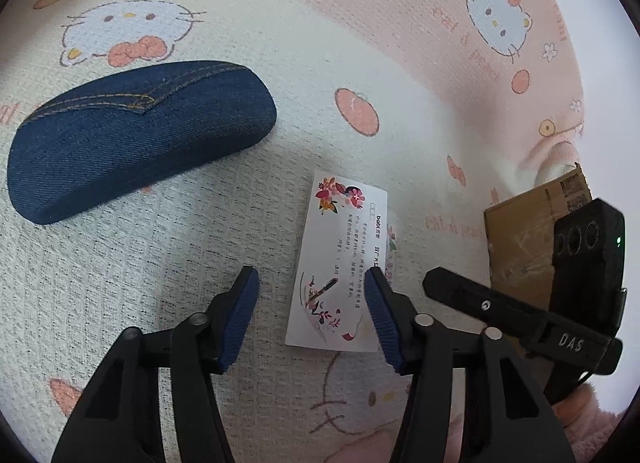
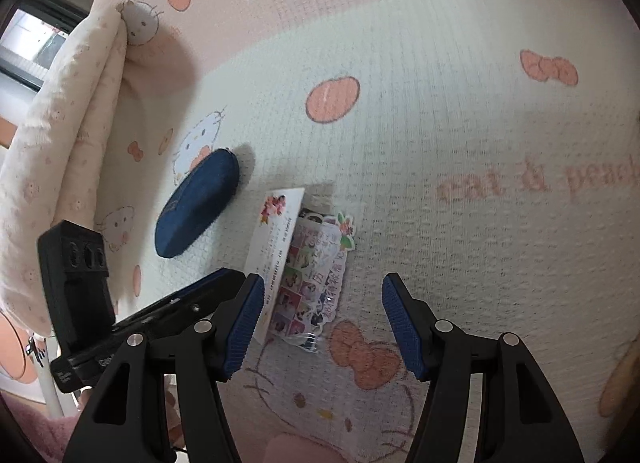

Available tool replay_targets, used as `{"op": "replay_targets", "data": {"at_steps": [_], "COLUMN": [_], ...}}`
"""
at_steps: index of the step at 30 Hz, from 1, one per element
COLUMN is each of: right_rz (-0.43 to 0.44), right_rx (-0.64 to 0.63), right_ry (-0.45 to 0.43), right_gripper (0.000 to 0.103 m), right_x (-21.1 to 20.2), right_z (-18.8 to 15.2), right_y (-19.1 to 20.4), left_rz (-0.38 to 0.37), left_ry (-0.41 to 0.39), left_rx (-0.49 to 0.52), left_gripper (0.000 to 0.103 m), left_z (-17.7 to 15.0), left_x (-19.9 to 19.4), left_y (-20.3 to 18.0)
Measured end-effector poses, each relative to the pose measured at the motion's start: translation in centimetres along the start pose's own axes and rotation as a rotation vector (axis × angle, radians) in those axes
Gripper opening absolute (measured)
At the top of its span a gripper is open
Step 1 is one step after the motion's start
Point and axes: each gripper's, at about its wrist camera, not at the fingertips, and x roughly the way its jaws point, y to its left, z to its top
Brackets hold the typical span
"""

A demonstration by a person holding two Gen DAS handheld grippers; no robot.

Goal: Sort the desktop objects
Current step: 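Close both grippers on the floral card and sticker pack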

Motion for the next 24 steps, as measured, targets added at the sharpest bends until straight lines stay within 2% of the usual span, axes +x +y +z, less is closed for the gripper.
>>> {"op": "replay_targets", "data": {"at_steps": [3,4,5,7,9,10,12,21,24], "right_rz": [0.039,0.051,0.044,-0.017,-0.034,-0.012,-0.007,0.025,0.026], "right_rx": [0.011,-0.002,-0.018,-0.073,-0.082,-0.057,-0.027,0.03,0.035], "right_ry": [-0.018,-0.026,-0.04,-0.066,-0.062,-0.049,-0.031,-0.01,-0.019], "right_gripper": [0.058,0.049,0.034,0.023,0.021,0.021,0.021,0.021,0.021], "right_x": [0.2,0.1,-0.1,-0.2,0.1,0.4,0.9,1.7,1.8], "right_z": [-0.4,-0.5,-0.6,-0.7,-0.7,-0.7,-0.7,-0.5,-0.5], "right_y": [-0.2,-0.1,0.1,0.7,0.6,0.2,-0.4,-1.3,-1.3], "left_rz": [-0.01,-0.023,-0.038,-0.053,-0.052,-0.05,-0.055,-0.067,-0.044], "left_ry": [0.009,0.012,0.013,0.012,0.015,0.014,0.02,0.041,0.047], "left_rx": [-0.017,-0.024,-0.034,-0.056,-0.063,-0.064,-0.068,-0.07,-0.057], "left_gripper": [0.049,0.049,0.047,0.045,0.044,0.043,0.035,0.034,0.033], "left_z": [0.2,0.2,0.2,0.2,0.1,0.0,0.0,0.2,0.4], "left_x": [-0.1,-0.1,-0.2,-0.2,0.0,0.0,0.1,0.8,1.1], "left_y": [0.2,0.3,0.4,0.5,0.6,0.6,0.6,0.2,-0.2]}}
